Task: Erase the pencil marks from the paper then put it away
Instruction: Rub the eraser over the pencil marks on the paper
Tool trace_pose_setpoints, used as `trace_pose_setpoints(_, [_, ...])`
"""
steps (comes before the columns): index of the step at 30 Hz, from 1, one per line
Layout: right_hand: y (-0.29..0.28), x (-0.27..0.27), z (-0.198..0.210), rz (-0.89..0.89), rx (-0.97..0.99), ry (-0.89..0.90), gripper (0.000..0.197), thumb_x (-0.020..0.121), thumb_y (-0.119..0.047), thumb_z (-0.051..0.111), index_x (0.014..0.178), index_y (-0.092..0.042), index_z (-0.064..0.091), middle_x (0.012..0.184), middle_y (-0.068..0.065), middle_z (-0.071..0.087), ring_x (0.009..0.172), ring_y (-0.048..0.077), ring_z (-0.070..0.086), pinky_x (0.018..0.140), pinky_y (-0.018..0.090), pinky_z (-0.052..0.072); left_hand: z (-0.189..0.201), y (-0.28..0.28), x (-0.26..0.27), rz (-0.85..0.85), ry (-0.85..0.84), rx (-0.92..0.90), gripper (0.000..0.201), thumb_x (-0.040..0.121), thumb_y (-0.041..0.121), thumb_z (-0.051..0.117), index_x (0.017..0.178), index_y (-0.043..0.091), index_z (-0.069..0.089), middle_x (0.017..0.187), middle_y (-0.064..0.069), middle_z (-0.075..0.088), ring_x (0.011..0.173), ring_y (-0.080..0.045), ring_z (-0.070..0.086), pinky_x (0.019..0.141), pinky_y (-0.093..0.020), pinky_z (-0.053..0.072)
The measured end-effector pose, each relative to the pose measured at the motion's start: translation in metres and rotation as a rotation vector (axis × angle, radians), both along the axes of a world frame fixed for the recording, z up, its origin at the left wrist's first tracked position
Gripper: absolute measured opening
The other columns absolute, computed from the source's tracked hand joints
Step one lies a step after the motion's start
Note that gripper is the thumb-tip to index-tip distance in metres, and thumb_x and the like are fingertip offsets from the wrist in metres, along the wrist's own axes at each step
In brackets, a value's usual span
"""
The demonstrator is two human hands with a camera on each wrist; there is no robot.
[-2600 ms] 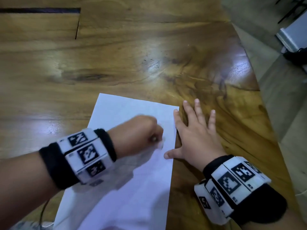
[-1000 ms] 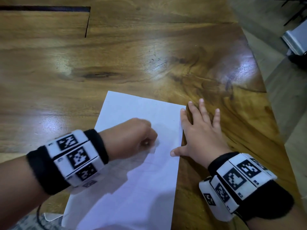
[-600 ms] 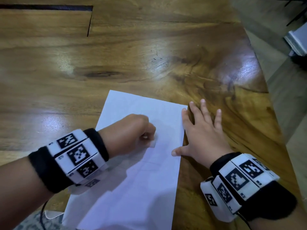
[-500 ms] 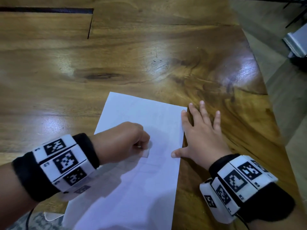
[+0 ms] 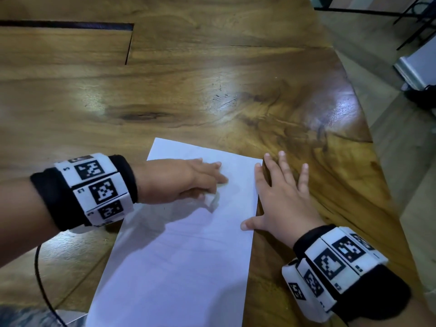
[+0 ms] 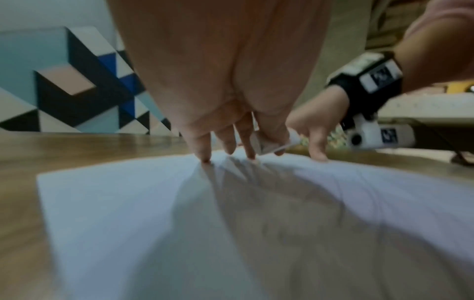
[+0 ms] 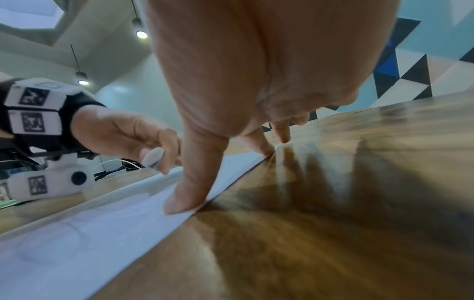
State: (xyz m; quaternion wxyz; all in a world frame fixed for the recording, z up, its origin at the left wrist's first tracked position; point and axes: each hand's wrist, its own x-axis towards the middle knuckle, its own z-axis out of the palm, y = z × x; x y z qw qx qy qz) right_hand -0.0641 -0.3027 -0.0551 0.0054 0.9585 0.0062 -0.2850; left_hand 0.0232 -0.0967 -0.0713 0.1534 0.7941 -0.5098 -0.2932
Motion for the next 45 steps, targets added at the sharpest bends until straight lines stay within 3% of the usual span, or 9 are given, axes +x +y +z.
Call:
trace_pose_setpoints(5, [0.001, 0.002, 0.002, -0.004, 0.001, -0.003, 0.119, 0.071, -0.069, 0.06, 0.149, -0.013, -0.01, 0.155, 0.007, -0.027, 0.138, 0.026, -0.034, 0.107, 0.057, -0.022, -0.008, 0.004, 0.0, 0.047, -0.015, -0.049, 0.041, 0.089, 0.041, 0.021, 0.107, 0.023, 0.053, 0.147, 0.011, 0.026, 0.139, -0.009, 0.011, 0.114, -0.022, 0.001])
trace_pose_setpoints(10, [0.005, 0.004, 0.007, 0.003, 0.02, -0.011, 0.117, 0.073, -0.069, 0.058, 0.149, -0.014, -0.011, 0.155, 0.006, -0.027, 0.137, 0.025, -0.035, 0.107, 0.056, -0.022, -0.002, 0.008, 0.001, 0.414, -0.066, 0.011, 0.039, 0.095, 0.034, 0.034, 0.134, 0.031, 0.034, 0.145, 0.003, 0.039, 0.136, -0.007, 0.007, 0.115, -0.026, 0.014])
trace_pose_setpoints(19, [0.025, -0.001, 0.002, 0.05, 0.22, 0.018, 0.108, 0.081, -0.063, 0.054, 0.149, -0.014, -0.015, 0.154, 0.0, -0.03, 0.139, 0.015, -0.032, 0.116, 0.039, -0.016, 0.012, 0.021, -0.031, 0.795, -0.113, 0.128, 0.033, 0.097, 0.025, 0.034, 0.127, 0.015, 0.042, 0.14, -0.019, 0.041, 0.128, -0.03, 0.041, 0.094, -0.037, 0.038])
trace_pose_setpoints(23, [0.022, -0.001, -0.008, 0.043, 0.292, 0.036, 0.113, 0.081, -0.057, 0.059, 0.146, -0.015, -0.023, 0.15, -0.003, -0.037, 0.139, 0.01, -0.031, 0.117, 0.031, -0.012, 0.01, 0.033, -0.053, 0.836, -0.221, 0.129, 0.033, 0.091, 0.0, 0.038, 0.12, 0.015, 0.041, 0.111, -0.017, 0.061, 0.112, -0.028, 0.052, 0.06, -0.023, 0.022])
trace_pose_setpoints(26, [0.018, -0.003, -0.01, 0.073, 0.341, 0.036, 0.115, 0.08, -0.054, 0.063, 0.146, -0.017, -0.024, 0.148, -0.008, -0.039, 0.137, 0.006, -0.032, 0.114, 0.025, -0.014, 0.017, 0.039, -0.068, 0.873, -0.172, 0.118, 0.032, 0.09, 0.001, 0.037, 0.118, 0.017, 0.041, 0.1, -0.005, 0.063, 0.109, -0.024, 0.055, 0.064, -0.026, 0.033])
trace_pose_setpoints(30, [0.021, -0.009, -0.01, 0.092, 0.338, 0.013, 0.115, 0.079, -0.057, 0.062, 0.146, -0.019, -0.025, 0.148, -0.009, -0.038, 0.135, 0.003, -0.032, 0.114, 0.024, -0.014, 0.018, 0.046, -0.07, 0.888, -0.138, 0.091, 0.043, 0.09, 0.005, 0.035, 0.129, 0.023, 0.038, 0.128, -0.003, 0.056, 0.113, -0.021, 0.056, 0.078, -0.029, 0.045])
trace_pose_setpoints(36, [0.022, 0.005, -0.003, 0.132, 0.279, -0.039, 0.107, 0.077, -0.058, 0.064, 0.15, -0.028, -0.007, 0.155, -0.007, -0.01, 0.141, 0.014, -0.004, 0.113, 0.027, 0.007, 0.016, 0.042, -0.05, 0.847, -0.168, -0.006, 0.003, 0.085, 0.008, 0.054, 0.085, 0.009, 0.057, 0.093, -0.004, 0.055, 0.075, -0.02, 0.053, 0.065, -0.027, 0.039])
trace_pose_setpoints(40, [0.02, 0.026, -0.001, 0.165, 0.274, -0.046, 0.102, 0.075, -0.053, 0.069, 0.151, -0.03, 0.003, 0.151, -0.009, 0.003, 0.131, 0.014, 0.008, 0.108, 0.026, 0.017, 0.021, 0.024, -0.021, 0.89, -0.106, -0.064, 0.012, 0.085, 0.021, 0.059, 0.089, 0.01, 0.062, 0.079, -0.005, 0.055, 0.064, -0.017, 0.048, 0.06, -0.027, 0.026])
trace_pose_setpoints(45, [0.017, 0.041, -0.002, 0.212, 0.249, -0.027, 0.105, 0.073, -0.053, 0.071, 0.151, -0.031, 0.005, 0.148, -0.009, 0.009, 0.123, 0.018, 0.015, 0.106, 0.026, 0.026, 0.023, -0.012, 0.011, 0.867, -0.039, -0.046, 0.017, 0.077, 0.017, 0.068, 0.093, 0.013, 0.062, 0.06, 0.002, 0.061, 0.053, -0.004, 0.052, 0.053, -0.023, 0.036])
